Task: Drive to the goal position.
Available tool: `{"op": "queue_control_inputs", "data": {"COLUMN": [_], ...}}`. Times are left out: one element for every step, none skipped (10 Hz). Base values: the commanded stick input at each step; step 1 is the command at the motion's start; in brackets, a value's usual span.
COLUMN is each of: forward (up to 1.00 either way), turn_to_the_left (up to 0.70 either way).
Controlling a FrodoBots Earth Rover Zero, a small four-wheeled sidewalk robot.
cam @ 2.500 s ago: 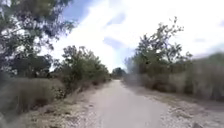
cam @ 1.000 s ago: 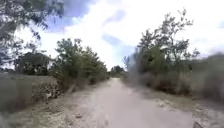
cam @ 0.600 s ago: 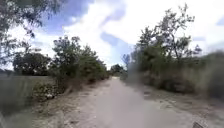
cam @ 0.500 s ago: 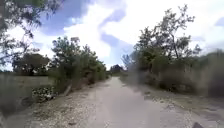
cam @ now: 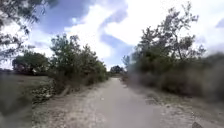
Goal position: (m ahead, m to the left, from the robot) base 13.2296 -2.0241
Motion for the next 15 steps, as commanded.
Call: {"op": "queue_control_inputs", "data": {"forward": [0.45,0.45,0.45,0.45,0.45,0.45,0.45,0.45,0.45,0.45,0.45,0.45,0.45,0.45,0.45], "turn_to_the_left": [0.0,0.0,0.0,0.0,0.0,0.0,0.0,0.0,0.0,0.0,0.0,0.0,0.0,0.0,0.0]}}
